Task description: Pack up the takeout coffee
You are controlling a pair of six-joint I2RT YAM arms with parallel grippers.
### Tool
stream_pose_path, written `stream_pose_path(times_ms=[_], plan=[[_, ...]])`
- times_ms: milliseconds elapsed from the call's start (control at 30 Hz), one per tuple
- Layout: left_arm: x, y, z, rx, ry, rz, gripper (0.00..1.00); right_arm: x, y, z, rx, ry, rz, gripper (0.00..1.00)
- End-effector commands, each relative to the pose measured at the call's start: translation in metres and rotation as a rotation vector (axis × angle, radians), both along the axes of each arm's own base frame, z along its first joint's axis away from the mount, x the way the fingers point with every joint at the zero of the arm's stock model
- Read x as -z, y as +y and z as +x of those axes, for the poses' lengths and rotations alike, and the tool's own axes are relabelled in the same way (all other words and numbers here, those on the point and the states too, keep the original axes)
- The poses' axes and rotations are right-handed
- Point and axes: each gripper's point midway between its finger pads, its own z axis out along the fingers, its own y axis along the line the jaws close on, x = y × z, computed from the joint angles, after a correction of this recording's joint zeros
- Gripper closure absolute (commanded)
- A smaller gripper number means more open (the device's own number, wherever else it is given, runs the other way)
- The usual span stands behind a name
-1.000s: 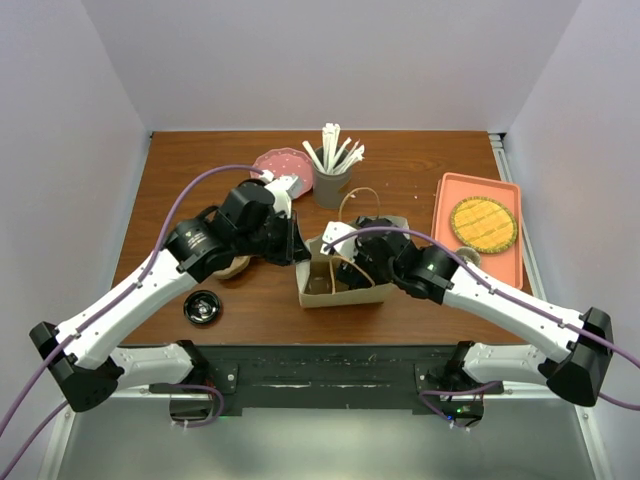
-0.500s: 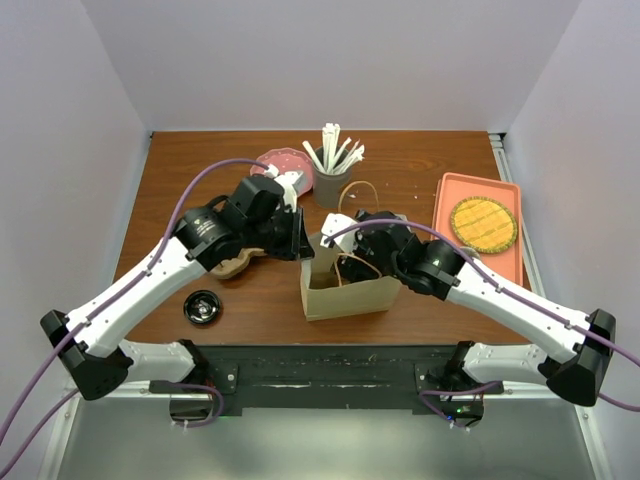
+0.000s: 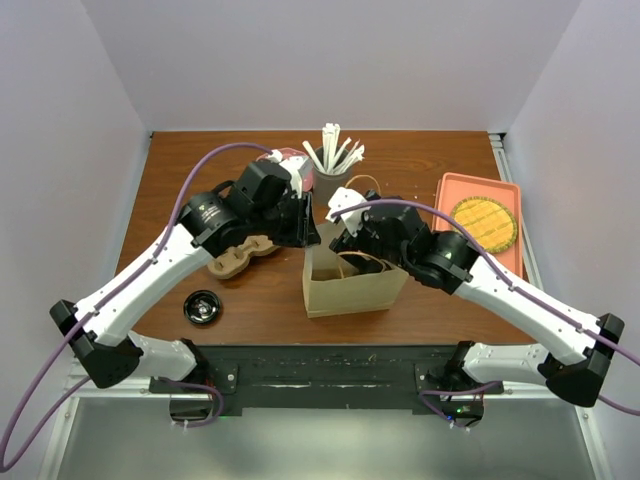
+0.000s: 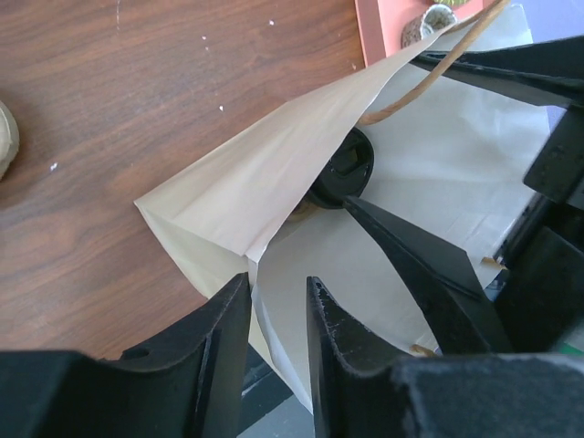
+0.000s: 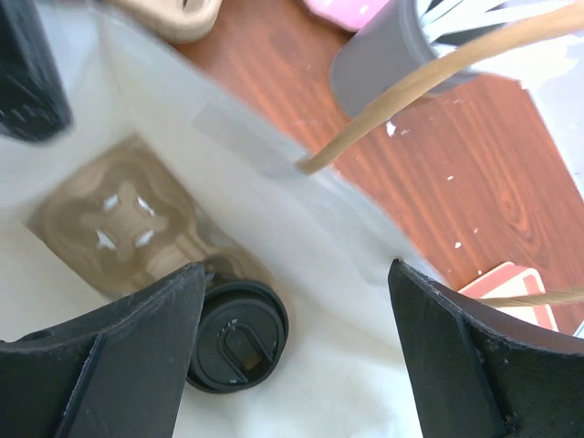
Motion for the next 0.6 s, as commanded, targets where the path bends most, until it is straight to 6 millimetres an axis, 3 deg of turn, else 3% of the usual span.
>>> stream_pose_path(times_ms=[0,267,467,567], plan=[[-0.020,0.001,0.015,-0.005,-0.081,0.002,0.64,-0.035,-0.002,0.008,0.074,-0.048,0.098,0.15],[-0.037,-0.001,0.035,-0.026,-0.140,0.006,0.64,-0.047,-0.001,0.005,0.081,-0.029,0.127,0.18],[-0.056,-0.005,0.043,-0.026,-0.187,-0.019,0.62,-0.045,0.009,-0.005,0.058,0.049,0.183,0.31],[-0.066,0.000,0.048,-0.054,-0.218,-0.011,0.61,-0.052,0.009,-0.008,0.056,0.046,0.208,0.32]])
